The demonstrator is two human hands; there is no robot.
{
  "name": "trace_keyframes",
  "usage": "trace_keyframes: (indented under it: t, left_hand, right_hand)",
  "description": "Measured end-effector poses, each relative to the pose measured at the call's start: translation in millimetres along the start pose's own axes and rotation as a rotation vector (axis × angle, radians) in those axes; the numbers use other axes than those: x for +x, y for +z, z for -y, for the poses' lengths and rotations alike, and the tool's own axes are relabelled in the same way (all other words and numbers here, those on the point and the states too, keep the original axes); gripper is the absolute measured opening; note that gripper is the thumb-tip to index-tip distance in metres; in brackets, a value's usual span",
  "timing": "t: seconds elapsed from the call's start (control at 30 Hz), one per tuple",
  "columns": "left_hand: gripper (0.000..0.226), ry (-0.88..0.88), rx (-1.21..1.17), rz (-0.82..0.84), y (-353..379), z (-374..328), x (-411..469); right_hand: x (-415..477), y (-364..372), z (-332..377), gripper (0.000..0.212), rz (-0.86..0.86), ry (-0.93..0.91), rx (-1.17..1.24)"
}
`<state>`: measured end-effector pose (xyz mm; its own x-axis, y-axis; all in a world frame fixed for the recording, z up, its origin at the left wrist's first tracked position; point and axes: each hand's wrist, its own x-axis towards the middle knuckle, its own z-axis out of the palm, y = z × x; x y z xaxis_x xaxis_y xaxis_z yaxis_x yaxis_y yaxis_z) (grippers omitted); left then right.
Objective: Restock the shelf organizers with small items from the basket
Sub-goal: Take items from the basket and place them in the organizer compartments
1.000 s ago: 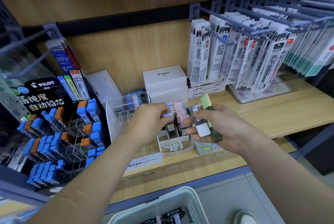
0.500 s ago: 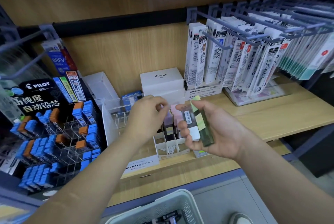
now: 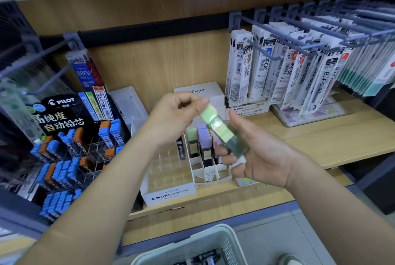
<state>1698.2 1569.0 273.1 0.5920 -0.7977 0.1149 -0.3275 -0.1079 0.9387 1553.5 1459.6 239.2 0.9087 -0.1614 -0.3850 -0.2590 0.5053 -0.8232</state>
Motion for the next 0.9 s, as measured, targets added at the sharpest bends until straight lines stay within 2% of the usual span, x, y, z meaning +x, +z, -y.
trace_keyframes:
  t: [0.1, 0.2, 0.27, 0.37, 0.57, 0.7, 0.8, 0.9]
  left_hand:
    - [0.020, -0.033, -0.032, -0.031, -12, -1, 2]
    - [0.008, -0.078, -0.054, -0.024, -18, -2, -1]
    - [0.006, -0.041, -0.037, -0.072, -26, -4, -2]
    - [0.010, 0.040, 0.206, -0.180, -38, -5, -1]
    - [0.014, 0.162, 0.730, -0.164, -25, 25, -2]
    - [0.015, 0.219, 0.815, -0.147, -13, 47, 2]
    - [0.015, 0.188, 0.816, -0.135, -7, 55, 3]
    - [0.029, 0.151, 0.780, -0.111, -6, 58, 3]
  right_hand:
    - [-1, -2, 0, 0.023, -0.084, -0.076, -0.063]
    - [-1, 2, -1, 0.021, -0.187, -0.121, -0.150]
    - [2, 2, 0, 0.019, -0.335, -0.134, -0.143]
    - [4, -3, 5, 0.020, -0.491, -0.153, -0.048]
    - [2, -5, 5, 0.021, -0.497, -0.189, 0.026]
    - [1, -2, 4, 0.021, -0.481, -0.197, 0.024]
    - [0, -1, 4, 0.021, -0.469, -0.194, 0.027]
    - [-2, -2, 5, 0.020, -0.463, -0.189, 0.012]
